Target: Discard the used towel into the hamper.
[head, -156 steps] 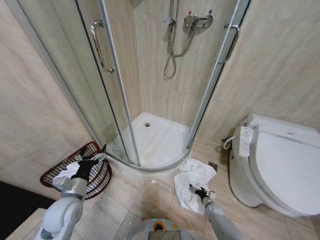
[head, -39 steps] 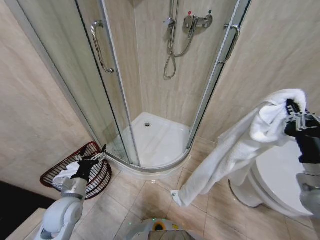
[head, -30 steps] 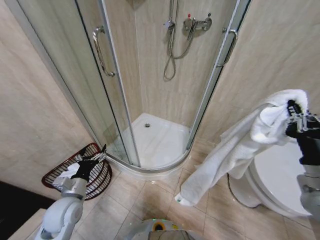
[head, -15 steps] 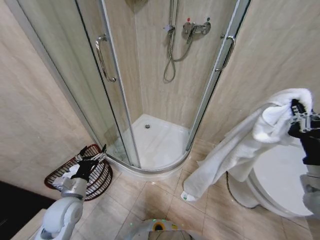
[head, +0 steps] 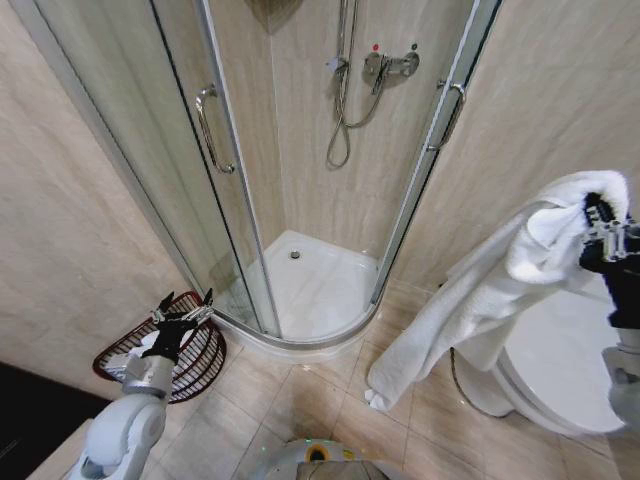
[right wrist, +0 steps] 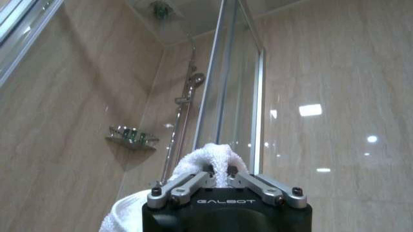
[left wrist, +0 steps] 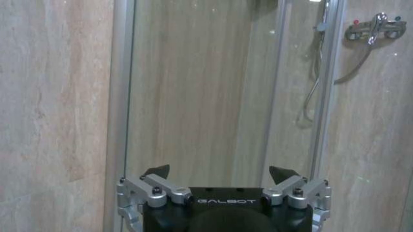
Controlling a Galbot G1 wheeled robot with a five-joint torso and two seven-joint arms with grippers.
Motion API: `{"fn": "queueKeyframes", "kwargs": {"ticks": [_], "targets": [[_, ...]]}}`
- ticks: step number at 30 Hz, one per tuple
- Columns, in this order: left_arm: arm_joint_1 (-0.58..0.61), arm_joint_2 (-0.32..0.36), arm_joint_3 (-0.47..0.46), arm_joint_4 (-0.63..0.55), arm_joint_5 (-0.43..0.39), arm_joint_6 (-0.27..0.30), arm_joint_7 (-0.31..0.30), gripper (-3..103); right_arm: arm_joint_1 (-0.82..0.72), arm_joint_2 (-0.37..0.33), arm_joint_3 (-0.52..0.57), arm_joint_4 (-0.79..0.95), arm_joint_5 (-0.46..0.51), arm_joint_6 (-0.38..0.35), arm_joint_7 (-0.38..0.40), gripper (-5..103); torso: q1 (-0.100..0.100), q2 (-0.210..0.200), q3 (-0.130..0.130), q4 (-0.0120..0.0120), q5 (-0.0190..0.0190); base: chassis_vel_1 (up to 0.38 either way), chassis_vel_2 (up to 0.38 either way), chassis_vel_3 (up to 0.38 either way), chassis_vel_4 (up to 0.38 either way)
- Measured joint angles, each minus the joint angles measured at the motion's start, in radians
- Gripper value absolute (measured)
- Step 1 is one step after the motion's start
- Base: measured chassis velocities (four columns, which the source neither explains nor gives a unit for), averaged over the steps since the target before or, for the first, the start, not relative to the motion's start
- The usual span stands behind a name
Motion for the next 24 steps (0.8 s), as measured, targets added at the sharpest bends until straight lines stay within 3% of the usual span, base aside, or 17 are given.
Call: {"fn": "queueKeyframes", "kwargs": {"ticks": [24], "targets": [[0.0, 0.0, 0.0, 0.0, 0.0, 0.0, 0.0, 100, -0.003, -0.02, 0.02, 0.011, 0.028, -0.006, 0.003, 4, 0.051, 0.113, 0.062, -0.0001, 0.0001, 0.0, 0.0, 0.0, 0.0]]}}
